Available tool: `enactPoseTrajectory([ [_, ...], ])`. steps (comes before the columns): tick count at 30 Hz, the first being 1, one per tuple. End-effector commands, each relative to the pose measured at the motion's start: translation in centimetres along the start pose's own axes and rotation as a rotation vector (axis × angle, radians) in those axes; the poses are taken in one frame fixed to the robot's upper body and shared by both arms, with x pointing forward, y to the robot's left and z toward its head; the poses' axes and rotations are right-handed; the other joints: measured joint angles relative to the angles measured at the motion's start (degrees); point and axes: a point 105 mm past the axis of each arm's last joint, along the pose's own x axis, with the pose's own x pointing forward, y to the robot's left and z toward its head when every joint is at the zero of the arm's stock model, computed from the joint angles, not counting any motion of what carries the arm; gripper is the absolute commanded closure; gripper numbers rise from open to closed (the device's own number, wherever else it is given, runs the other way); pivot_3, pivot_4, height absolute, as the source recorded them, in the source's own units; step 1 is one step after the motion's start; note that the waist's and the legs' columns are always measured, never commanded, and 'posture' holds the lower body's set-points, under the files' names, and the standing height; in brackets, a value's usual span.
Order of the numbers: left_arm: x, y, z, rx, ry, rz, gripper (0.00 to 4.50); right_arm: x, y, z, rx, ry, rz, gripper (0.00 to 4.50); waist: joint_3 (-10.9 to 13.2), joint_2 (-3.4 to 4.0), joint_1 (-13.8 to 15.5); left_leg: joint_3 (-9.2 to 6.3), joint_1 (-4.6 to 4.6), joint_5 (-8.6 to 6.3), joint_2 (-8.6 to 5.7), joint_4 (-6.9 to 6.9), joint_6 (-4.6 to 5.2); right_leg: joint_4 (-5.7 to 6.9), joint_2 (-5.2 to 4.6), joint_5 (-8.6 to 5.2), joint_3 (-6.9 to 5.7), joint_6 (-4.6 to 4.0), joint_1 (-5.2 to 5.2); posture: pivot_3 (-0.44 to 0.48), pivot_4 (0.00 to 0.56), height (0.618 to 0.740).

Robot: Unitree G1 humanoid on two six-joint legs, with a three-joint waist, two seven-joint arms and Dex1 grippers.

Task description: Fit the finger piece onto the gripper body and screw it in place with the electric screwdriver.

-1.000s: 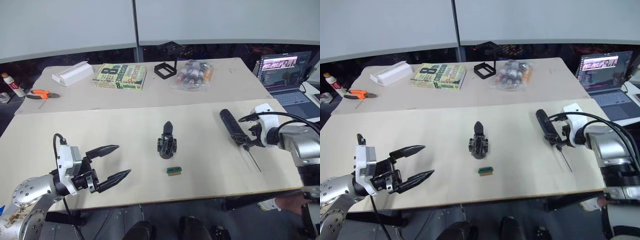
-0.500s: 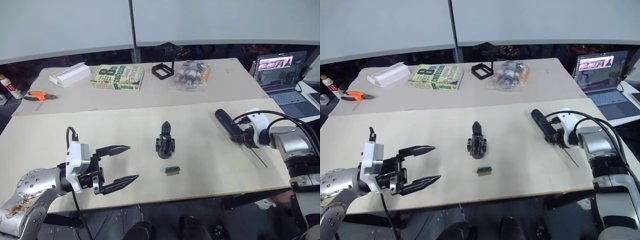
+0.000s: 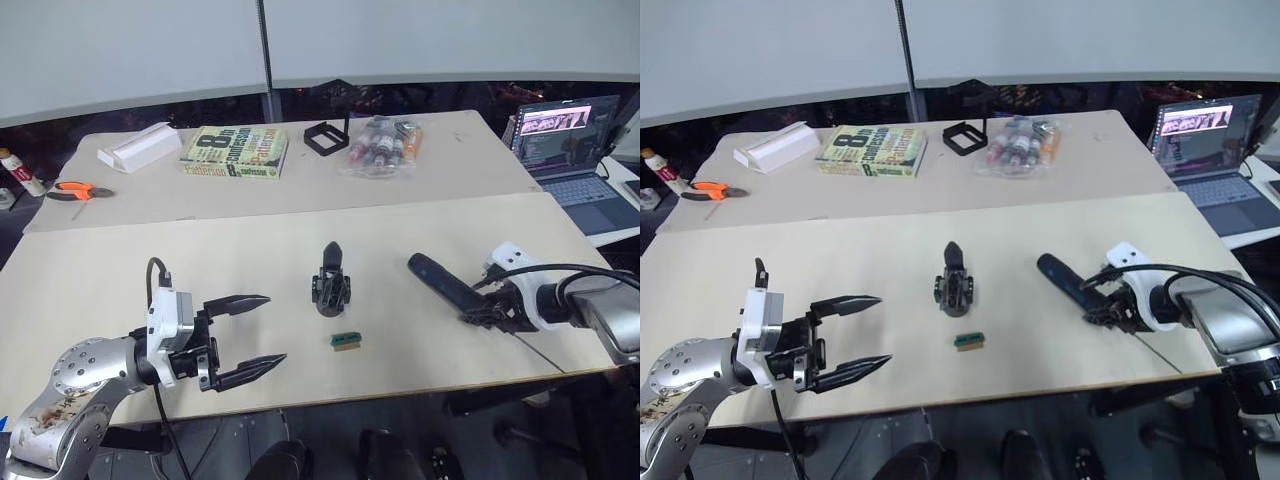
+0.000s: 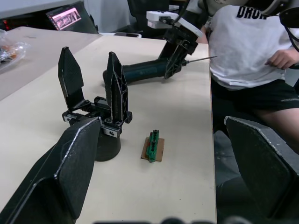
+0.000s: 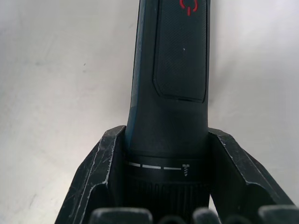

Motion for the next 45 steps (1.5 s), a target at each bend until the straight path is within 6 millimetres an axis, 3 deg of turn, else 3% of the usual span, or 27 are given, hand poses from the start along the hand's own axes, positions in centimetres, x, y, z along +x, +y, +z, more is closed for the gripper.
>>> enactPoseTrajectory([
  [1, -0.1, 0.1, 0.7, 0.04, -0.013, 0.008, 0.0, 0.2, 0.9, 0.0, -0.028, -0.012, 0.039, 2.51, 0.0, 0.0, 0.0, 0.0, 0.02, 0.01, 0.0, -0.01, 0.0, 0.01, 0.01, 0.0, -0.01, 0.0, 0.0, 0.0, 0.15, 0.74],
  [4, -0.1, 0.2, 0.7, 0.045, -0.012, 0.014, 0.0, 0.6, 0.6, 0.0, -0.025, -0.019, 0.023, 2.51, 0.0, 0.0, 0.0, -0.01, 0.02, 0.01, 0.03, -0.04, -0.02, 0.01, 0.03, 0.0, -0.01, 0.0, -0.03, 0.0, 0.15, 0.74],
  [6, -0.1, 0.1, 0.8, 0.046, -0.011, 0.016, 0.0, 0.6, 0.5, 0.1, -0.032, -0.021, 0.023, 1.47, 0.0, 0.0, -0.2, 0.0, 0.02, 0.02, 0.03, -0.03, -0.02, 0.01, 0.03, 0.0, 0.0, -0.01, -0.03, 0.0, 0.15, 0.74],
  [10, -0.2, 0.1, 0.7, 0.045, -0.006, 0.026, 0.0, -0.4, 0.6, 1.6, -0.074, -0.065, 0.043, 0.1, 0.0, -0.01, -0.1, 0.01, 0.06, 0.02, 0.03, -0.02, -0.03, 0.01, 0.03, 0.01, 0.02, -0.02, 0.01, 0.0, 0.15, 0.74],
  [11, -0.3, 0.1, 0.7, 0.044, -0.005, 0.028, 0.0, -0.7, 0.6, 2.0, -0.078, -0.079, 0.043, 0.04, 0.0, -0.01, -0.1, 0.02, 0.05, 0.02, 0.02, -0.01, -0.03, 0.02, 0.03, 0.01, 0.02, -0.02, 0.0, 0.0, 0.15, 0.74],
  [16, -0.5, 0.3, 0.6, 0.043, -0.003, 0.037, 0.0, -1.8, 0.4, 3.0, -0.124, -0.113, 0.045, 0.04, 0.0, -0.02, 0.0, 0.01, 0.04, 0.02, 0.03, -0.02, -0.03, 0.01, 0.03, 0.01, -0.01, -0.02, -0.02, 0.0, 0.15, 0.74],
  [18, -0.4, 0.4, 0.5, 0.045, -0.003, 0.036, 0.0, -2.1, 0.5, 3.1, -0.146, -0.12, 0.055, 0.04, 0.0, 0.0, -0.5, -0.49, -0.2, 0.08, -0.18, -0.02, 0.05, -0.04, -0.38, -0.01, -0.32, 0.0, 0.29, 0.0, 0.15, 0.74],
  [20, -0.3, 0.4, 0.5, 0.045, -0.003, 0.029, 0.0, -2.3, 0.4, 3.0, -0.161, -0.121, 0.064, 0.04, 0.0, 0.08, -1.0, -1.63, -0.37, 0.34, -0.67, -0.02, 0.44, -0.15, -1.42, -0.17, -1.78, 0.06, 0.87, 0.0, 0.15, 0.74],
  [23, -0.3, 0.5, 0.6, 0.049, -0.003, 0.023, 0.0, -3.2, 0.3, 3.2, -0.16, -0.108, 0.074, 0.04, 0.1, 0.18, -1.3, -4.07, -0.47, 1.19, -2.42, -0.06, 0.27, 0.1, -2.12, -0.62, -3.55, 0.6, 1.21, 0.0, 0.15, 0.74],
  [28, -0.3, 0.7, 0.7, 0.049, 0.004, 0.009, 0.0, -4.8, -0.7, 2.0, -0.154, 0.043, 0.074, 0.04, 0.2, 0.26, 1.3, -3.43, -0.49, 1.22, -2.44, 0.01, 0.12, 0.44, -2.17, -0.7, -2.25, 0.74, 0.85, 0.0, 0.15, 0.74],
  [34, 0.0, 0.7, 1.0, 0.053, -0.001, -0.014, 0.0, -4.7, -2.8, 1.2, -0.163, 0.146, 0.004, 0.04, 0.2, 0.2, 1.4, -2.74, -0.34, 0.88, -2.23, -0.02, -0.01, 0.46, -2.15, -0.68, -1.65, 0.75, 0.75, 0.0, 0.15, 0.74],
  [45, 0.4, 0.3, 1.2, 0.055, -0.007, -0.027, 0.0, -2.7, -0.9, -0.1, -0.032, 0.249, 0.053, 0.04, 0.2, 0.13, 1.5, -2.22, -0.27, 0.76, -2.09, -0.01, 0.12, 0.46, -2.1, -0.61, -1.45, 0.79, 0.65, 0.0, 0.15, 0.74],
])
